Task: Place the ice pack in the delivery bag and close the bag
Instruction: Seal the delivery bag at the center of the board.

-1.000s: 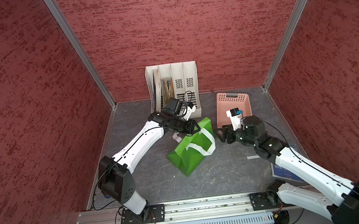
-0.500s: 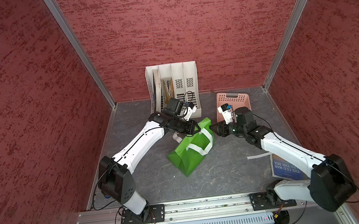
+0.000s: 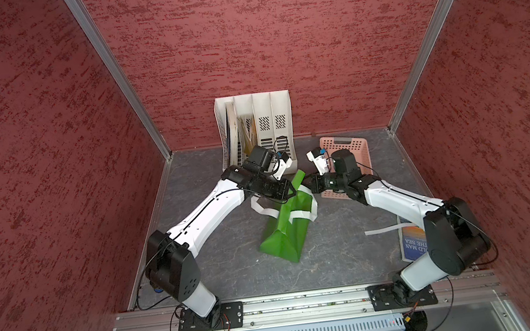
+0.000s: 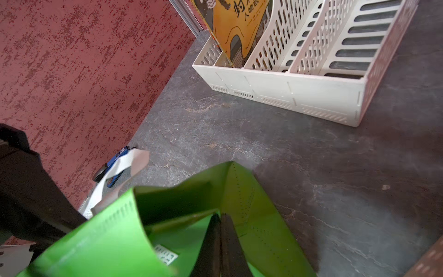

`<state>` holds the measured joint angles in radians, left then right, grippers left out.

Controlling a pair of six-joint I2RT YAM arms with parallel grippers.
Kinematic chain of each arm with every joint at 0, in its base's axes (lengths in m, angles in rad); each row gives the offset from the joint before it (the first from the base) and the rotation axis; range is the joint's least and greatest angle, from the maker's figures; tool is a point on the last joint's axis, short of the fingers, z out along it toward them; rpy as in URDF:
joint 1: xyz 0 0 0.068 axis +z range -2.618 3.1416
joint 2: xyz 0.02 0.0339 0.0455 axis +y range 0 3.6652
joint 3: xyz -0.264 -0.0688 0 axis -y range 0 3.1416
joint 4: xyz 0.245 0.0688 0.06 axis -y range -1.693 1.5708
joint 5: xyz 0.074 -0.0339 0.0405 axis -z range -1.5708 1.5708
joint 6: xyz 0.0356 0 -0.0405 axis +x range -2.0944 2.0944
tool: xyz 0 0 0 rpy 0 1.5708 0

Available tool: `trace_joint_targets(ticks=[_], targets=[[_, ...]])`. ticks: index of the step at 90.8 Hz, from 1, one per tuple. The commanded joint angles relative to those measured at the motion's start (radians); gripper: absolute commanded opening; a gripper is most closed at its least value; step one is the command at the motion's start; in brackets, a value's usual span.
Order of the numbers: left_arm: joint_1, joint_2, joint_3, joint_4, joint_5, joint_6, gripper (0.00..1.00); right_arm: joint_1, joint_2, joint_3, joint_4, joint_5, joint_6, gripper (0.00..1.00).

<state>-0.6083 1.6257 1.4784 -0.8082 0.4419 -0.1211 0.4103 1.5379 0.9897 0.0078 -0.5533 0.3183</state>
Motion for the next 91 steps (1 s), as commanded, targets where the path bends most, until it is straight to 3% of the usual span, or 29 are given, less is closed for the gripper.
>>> trace_joint_targets(ticks=[1, 13, 18, 24, 38, 52, 74, 91], targets=[[-0.011, 0.042, 0.023, -0.04, -0.006, 0.005, 0.22, -0.004, -0.07, -0.001, -0.031, 0.057, 0.035, 0.11], [-0.015, 0.061, 0.051, -0.07, -0.055, -0.019, 0.05, -0.004, -0.168, 0.06, -0.27, 0.198, 0.129, 0.24], [-0.02, 0.067, 0.064, -0.087, -0.074, -0.028, 0.0, -0.001, -0.198, 0.109, -0.4, 0.256, 0.191, 0.37], [-0.031, 0.067, 0.077, -0.107, -0.101, -0.037, 0.0, 0.009, -0.24, 0.167, -0.528, 0.295, 0.267, 0.49], [-0.061, 0.047, 0.093, -0.133, -0.145, -0.075, 0.0, 0.046, -0.261, 0.317, -0.759, 0.307, 0.493, 0.63], [-0.102, 0.04, 0.115, -0.16, -0.2, -0.101, 0.0, 0.094, -0.163, 0.414, -0.849, 0.244, 0.649, 0.65], [-0.154, 0.037, 0.112, -0.157, -0.279, -0.137, 0.0, 0.143, -0.088, 0.466, -0.847, 0.317, 0.78, 0.69], [-0.194, 0.043, 0.117, -0.157, -0.324, -0.141, 0.0, 0.157, -0.007, 0.488, -0.82, 0.316, 0.832, 0.6]])
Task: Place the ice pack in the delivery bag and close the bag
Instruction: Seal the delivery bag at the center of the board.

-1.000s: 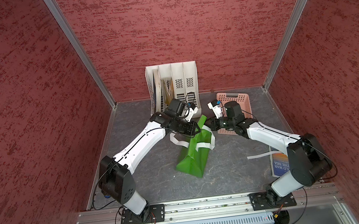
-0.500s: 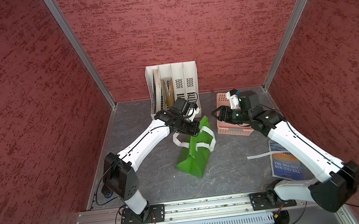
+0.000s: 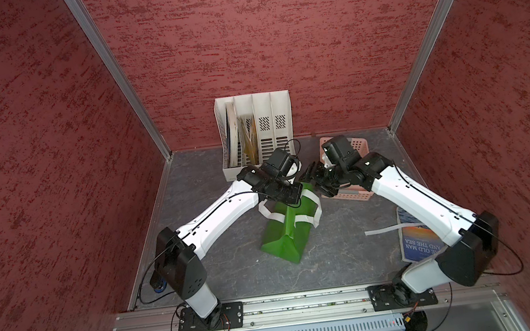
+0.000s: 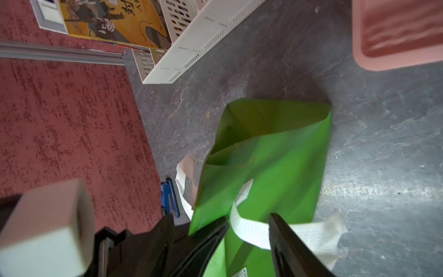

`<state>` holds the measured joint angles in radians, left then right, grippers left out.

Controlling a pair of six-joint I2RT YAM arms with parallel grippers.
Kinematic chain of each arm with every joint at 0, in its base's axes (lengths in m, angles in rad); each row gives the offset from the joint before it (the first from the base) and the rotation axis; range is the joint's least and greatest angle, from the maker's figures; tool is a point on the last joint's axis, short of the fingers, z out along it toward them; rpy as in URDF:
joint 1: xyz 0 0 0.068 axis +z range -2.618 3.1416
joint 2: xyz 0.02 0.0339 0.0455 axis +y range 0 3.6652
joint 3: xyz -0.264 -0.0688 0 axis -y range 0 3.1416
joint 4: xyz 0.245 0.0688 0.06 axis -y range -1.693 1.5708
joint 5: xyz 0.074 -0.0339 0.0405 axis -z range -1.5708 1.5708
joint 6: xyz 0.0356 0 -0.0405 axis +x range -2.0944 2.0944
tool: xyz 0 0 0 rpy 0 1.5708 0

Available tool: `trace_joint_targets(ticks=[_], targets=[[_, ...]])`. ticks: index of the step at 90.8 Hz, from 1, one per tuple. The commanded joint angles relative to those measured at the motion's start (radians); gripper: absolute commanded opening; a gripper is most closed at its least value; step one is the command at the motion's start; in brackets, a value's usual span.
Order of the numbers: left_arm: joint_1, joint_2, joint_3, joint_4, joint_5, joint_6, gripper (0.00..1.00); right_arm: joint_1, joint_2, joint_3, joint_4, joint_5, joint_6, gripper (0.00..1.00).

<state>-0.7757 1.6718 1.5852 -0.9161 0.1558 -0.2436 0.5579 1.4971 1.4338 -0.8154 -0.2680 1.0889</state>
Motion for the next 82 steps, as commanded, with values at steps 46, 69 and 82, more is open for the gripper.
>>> trace_joint_targets(ticks=[46, 69, 82], targets=[[-0.071, -0.013, 0.016, -0.025, -0.136, -0.046, 0.0, 0.009, 0.146, 0.125, 0.03, 0.09, 0.056, 0.0], [0.006, -0.022, -0.029, 0.012, -0.234, -0.141, 0.0, 0.008, 0.03, 0.039, 0.156, 0.204, -0.069, 0.77], [0.03, -0.041, -0.039, 0.053, -0.292, -0.206, 0.15, 0.007, -0.134, -0.102, 0.22, 0.349, -0.179, 0.93]])
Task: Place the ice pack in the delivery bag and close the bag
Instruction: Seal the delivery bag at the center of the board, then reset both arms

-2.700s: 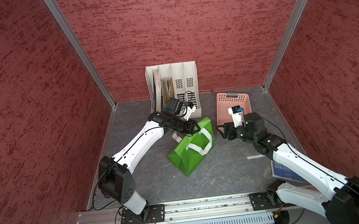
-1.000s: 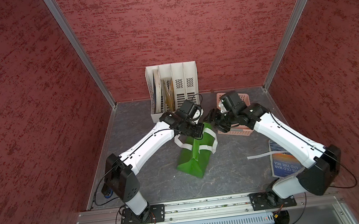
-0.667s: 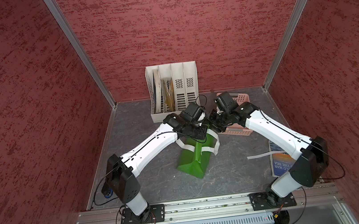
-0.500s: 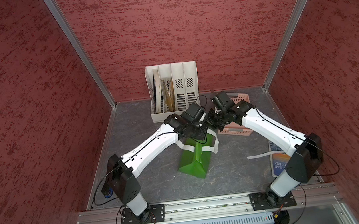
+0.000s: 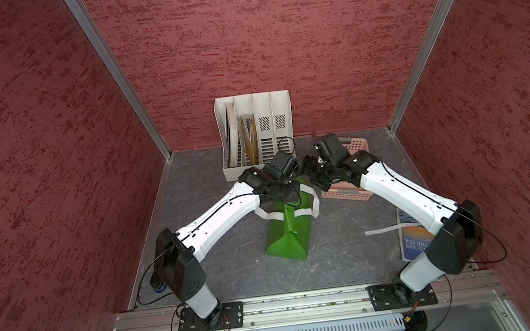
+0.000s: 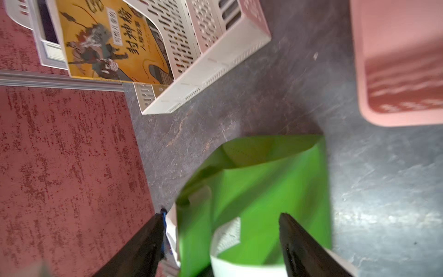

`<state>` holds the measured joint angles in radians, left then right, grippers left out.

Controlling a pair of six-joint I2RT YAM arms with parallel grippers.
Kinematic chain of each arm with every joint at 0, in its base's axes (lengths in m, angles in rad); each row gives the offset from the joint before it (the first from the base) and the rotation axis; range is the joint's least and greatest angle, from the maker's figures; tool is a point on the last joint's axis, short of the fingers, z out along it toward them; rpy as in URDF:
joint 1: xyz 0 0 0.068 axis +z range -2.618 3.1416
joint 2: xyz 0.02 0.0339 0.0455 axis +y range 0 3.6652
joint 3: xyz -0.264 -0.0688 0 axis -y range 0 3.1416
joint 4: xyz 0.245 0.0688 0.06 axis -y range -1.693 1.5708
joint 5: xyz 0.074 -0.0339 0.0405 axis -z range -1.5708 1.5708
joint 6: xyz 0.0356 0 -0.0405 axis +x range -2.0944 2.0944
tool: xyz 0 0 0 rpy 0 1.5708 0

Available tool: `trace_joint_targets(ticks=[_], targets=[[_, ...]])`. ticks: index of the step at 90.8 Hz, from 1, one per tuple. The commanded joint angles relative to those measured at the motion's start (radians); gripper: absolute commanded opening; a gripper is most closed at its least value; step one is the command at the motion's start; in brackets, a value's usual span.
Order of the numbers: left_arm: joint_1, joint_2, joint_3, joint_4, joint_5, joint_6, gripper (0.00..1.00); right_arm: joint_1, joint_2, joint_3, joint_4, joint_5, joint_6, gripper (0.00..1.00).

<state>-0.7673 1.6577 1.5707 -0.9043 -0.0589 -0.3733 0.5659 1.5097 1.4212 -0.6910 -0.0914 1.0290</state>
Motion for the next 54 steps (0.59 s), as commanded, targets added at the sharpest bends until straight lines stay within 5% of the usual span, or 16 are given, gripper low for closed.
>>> trace_joint_targets(ticks=[1, 14, 21, 36, 54], targets=[[0.023, -0.029, -0.027, 0.047, -0.075, -0.082, 0.18, -0.001, -0.166, -0.107, 0.104, 0.185, -0.125, 0.94], [0.04, -0.064, -0.091, 0.121, -0.038, -0.129, 0.65, -0.001, -0.367, -0.318, 0.202, 0.347, -0.275, 0.98], [0.057, -0.092, -0.115, 0.137, -0.036, -0.145, 0.98, -0.001, -0.469, -0.409, 0.229, 0.438, -0.388, 0.98], [0.108, -0.228, -0.165, 0.227, -0.028, -0.149, 1.0, -0.002, -0.665, -0.583, 0.293, 0.599, -0.585, 0.98], [0.195, -0.475, -0.401, 0.507, -0.117, -0.1, 1.0, -0.045, -0.756, -0.772, 0.45, 0.769, -0.809, 0.98]])
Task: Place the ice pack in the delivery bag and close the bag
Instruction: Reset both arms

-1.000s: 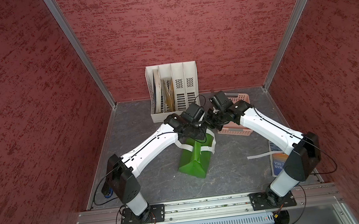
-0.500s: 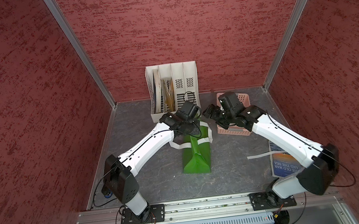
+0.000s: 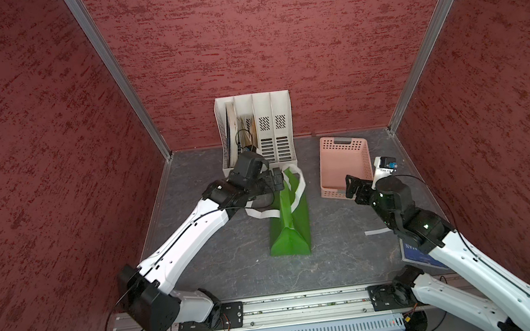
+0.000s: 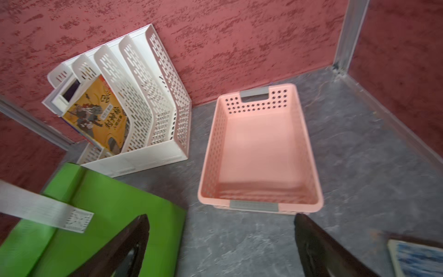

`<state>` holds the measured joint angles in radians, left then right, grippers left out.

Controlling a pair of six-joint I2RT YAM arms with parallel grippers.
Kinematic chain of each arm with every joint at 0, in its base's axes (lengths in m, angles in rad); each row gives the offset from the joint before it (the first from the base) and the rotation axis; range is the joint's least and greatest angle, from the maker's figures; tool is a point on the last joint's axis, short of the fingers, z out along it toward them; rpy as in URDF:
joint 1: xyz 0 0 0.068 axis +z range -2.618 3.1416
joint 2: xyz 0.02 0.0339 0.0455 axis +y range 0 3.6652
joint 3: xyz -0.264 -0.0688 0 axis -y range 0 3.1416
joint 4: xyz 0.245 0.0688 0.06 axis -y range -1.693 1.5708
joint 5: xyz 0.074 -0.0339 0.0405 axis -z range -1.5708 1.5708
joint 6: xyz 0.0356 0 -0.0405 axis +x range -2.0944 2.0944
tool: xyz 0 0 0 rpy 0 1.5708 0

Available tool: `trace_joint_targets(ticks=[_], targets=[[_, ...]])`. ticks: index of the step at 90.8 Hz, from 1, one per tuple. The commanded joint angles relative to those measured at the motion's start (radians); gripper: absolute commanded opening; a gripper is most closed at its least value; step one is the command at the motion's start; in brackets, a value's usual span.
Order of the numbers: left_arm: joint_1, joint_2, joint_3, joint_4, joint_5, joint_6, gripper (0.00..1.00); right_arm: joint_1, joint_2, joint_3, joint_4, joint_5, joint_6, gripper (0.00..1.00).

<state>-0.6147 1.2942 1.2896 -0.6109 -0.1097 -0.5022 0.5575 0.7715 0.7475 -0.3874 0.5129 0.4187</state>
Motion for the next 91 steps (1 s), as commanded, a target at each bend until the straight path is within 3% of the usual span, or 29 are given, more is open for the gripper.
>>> trace_joint_targets(ticks=[1, 15, 23, 39, 46, 64, 75, 91], targets=[[0.048, -0.126, -0.136, 0.23, -0.073, 0.035, 1.0, -0.043, -0.018, -0.111, 0.164, 0.166, -0.21, 0.98], [0.114, -0.283, -0.397, 0.399, -0.242, 0.139, 1.0, -0.177, 0.006, -0.277, 0.398, 0.107, -0.326, 0.98], [0.194, -0.334, -0.518, 0.433, -0.333, 0.161, 1.0, -0.261, 0.043, -0.349, 0.485, 0.065, -0.318, 0.98], [0.369, -0.354, -0.745, 0.563, -0.394, 0.234, 1.0, -0.35, 0.149, -0.439, 0.681, -0.059, -0.353, 0.98], [0.427, -0.344, -0.833, 0.665, -0.374, 0.259, 1.0, -0.365, 0.22, -0.454, 0.786, -0.1, -0.382, 0.99], [0.562, -0.222, -0.808, 0.751, -0.192, 0.324, 1.0, -0.381, 0.517, -0.404, 1.105, -0.126, -0.395, 0.98], [0.6, -0.136, -0.873, 0.898, -0.127, 0.356, 1.0, -0.386, 0.646, -0.309, 1.107, -0.14, -0.475, 0.98], [0.636, -0.017, -0.922, 1.212, -0.027, 0.405, 1.0, -0.51, 0.733, -0.351, 1.241, -0.368, -0.412, 0.98]])
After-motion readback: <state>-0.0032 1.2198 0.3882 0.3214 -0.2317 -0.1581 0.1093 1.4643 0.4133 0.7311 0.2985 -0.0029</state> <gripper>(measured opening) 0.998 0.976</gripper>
